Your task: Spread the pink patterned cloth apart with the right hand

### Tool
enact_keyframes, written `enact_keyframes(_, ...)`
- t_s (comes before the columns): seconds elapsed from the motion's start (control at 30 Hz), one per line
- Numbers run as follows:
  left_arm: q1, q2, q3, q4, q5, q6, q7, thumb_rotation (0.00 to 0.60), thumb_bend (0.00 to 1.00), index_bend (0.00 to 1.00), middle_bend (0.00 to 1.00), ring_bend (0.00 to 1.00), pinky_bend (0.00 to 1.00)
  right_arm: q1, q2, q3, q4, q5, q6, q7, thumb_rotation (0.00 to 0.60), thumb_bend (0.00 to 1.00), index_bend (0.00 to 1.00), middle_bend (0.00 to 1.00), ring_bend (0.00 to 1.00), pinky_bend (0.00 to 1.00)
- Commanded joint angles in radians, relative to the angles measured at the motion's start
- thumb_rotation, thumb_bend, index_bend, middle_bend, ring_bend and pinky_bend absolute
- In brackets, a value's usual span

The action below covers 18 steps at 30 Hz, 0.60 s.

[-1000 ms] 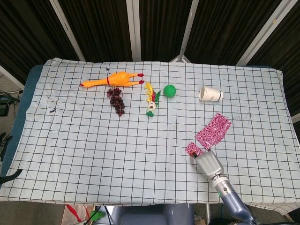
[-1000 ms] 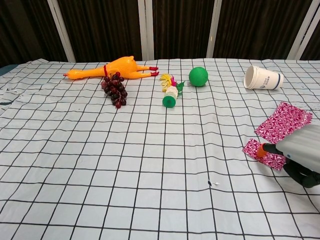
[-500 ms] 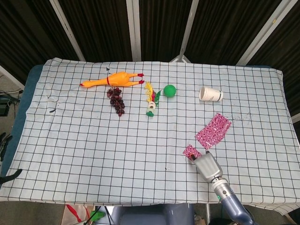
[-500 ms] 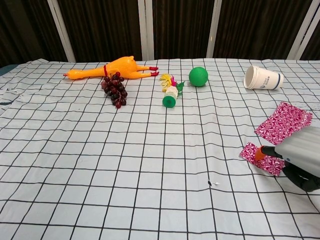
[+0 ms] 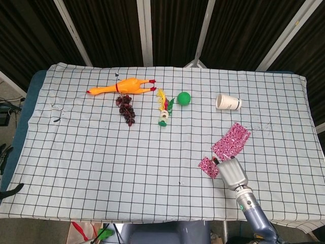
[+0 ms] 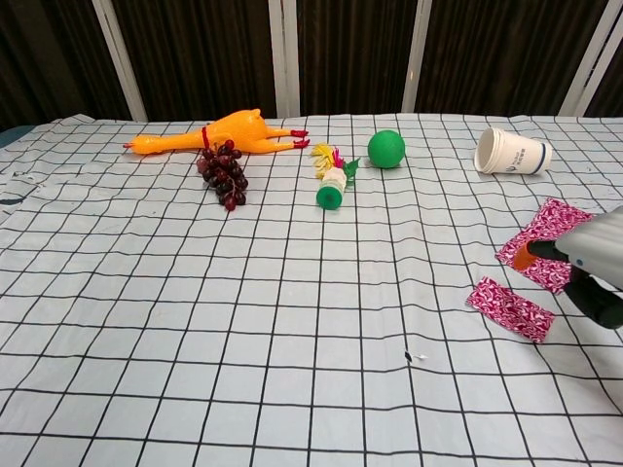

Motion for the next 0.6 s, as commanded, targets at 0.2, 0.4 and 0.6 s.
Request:
enact_keyframes(0.2,0.001,-0.005,0.001,-0.002,0.002,0.005,0.014,0.6,0.2,0.12,0.02,0.03,0.06,0.043,-0.005,0.034,0.074,0.107,-0.067,-0.004,0.6,0.71,0.24,0.81,0.76,0.45)
enact_keyframes(0.4,0.003,-0.006,0.0,-0.002,0.0,0.009,0.016,0.6,0.2,0.12,0.02,0.03,0.06,0.06,-0.013,0.042,0.096,0.144,-0.077,-0.007,0.6,0.72,0.24,0.81,0.76,0.45)
enact_keyframes(0.6,-0.001,-0.008,-0.001,-0.002,-0.003,0.001,0.022,0.6,0.2,0.12,0.02,0.03,0.06,0.073,-0.02,0.044,0.104,0.165,-0.073,-0.015,0.6,0.73,0.24,0.81,0.76,0.45)
